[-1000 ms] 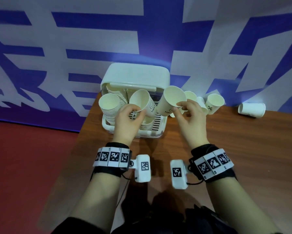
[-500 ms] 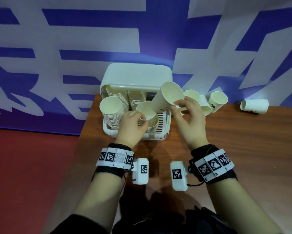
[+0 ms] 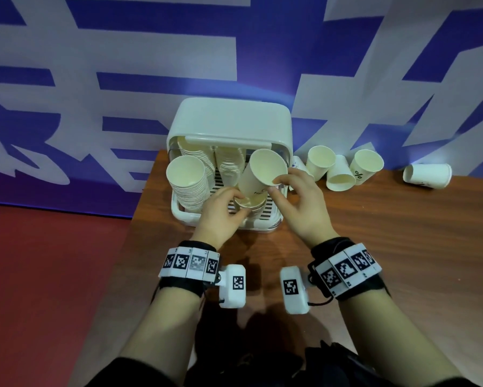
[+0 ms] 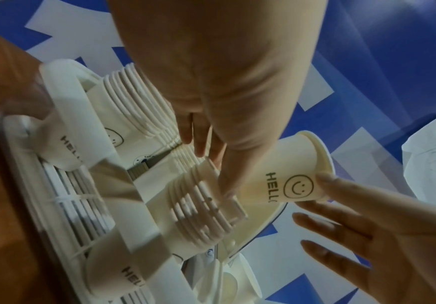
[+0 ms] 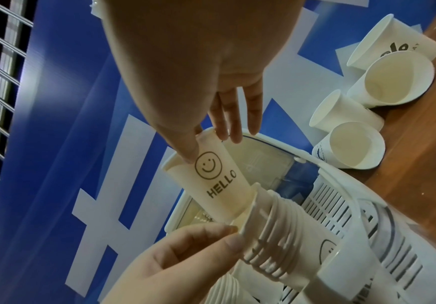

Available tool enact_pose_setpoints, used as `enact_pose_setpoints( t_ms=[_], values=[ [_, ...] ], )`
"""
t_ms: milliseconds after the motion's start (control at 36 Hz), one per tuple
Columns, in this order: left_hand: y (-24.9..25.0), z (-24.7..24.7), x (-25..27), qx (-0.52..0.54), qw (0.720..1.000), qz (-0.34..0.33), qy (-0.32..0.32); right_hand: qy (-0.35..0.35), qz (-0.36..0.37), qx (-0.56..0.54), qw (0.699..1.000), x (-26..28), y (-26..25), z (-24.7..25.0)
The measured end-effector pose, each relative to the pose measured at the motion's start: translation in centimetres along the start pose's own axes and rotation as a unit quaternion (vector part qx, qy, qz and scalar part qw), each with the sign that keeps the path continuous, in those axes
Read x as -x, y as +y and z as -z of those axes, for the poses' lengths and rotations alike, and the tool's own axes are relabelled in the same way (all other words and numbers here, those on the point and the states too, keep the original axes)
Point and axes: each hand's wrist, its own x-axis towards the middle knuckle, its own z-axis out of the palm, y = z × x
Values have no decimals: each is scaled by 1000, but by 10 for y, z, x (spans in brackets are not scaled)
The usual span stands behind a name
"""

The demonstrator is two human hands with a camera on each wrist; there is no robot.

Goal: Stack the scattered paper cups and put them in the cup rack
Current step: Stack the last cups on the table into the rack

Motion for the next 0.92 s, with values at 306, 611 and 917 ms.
enact_pose_setpoints(
  t_ms=[306,611,917],
  values=[
    [-9,0,-6,122,987,87,59,-99,-2,73,992,-5,3,-3],
    [-6,-5,-15,136,984,113,31,-163,-27,119,979,-3,11,-20],
    [-16,-16,-12,105,987,119,19,-159,-45,126,978,2,22,-30]
  ],
)
